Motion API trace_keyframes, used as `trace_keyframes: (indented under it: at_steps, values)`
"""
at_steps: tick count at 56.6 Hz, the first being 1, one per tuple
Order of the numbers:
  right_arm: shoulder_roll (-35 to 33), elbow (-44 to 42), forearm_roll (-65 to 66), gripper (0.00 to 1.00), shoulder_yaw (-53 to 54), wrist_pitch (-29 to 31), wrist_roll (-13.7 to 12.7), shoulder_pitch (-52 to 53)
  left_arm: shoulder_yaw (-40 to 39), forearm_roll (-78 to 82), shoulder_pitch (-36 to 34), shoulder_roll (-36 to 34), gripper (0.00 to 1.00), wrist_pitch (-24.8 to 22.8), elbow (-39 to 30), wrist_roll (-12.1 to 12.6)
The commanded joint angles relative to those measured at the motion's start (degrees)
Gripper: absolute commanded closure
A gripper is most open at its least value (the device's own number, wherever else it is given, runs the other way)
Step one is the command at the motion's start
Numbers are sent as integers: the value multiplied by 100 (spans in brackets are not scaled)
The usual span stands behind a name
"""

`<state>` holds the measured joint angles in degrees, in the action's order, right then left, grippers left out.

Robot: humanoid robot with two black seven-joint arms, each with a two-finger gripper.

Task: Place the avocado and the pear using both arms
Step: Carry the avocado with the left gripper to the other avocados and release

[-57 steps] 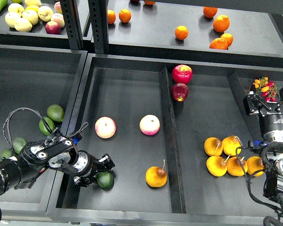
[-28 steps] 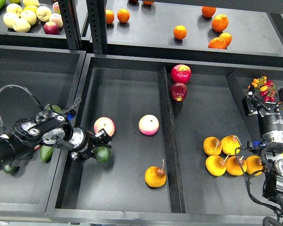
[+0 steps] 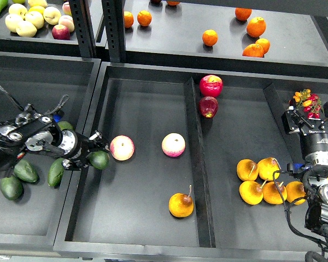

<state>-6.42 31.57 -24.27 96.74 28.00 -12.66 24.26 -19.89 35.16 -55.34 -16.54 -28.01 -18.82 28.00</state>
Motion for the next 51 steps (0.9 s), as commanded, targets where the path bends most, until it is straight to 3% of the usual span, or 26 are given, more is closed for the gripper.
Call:
trace_keyframes:
  at_steps: [1,24,51]
  values:
    - [0,7,-8,0,2,0,0,0,2,0,6,-7,55,1,325,0]
    - [0,16,-26,0,2,0,0,0,38,9,111,90,53,1,1073,0]
    - [-8,51,-87,0,2,0,-9,-26,64,9,217,125,51,1,1082,0]
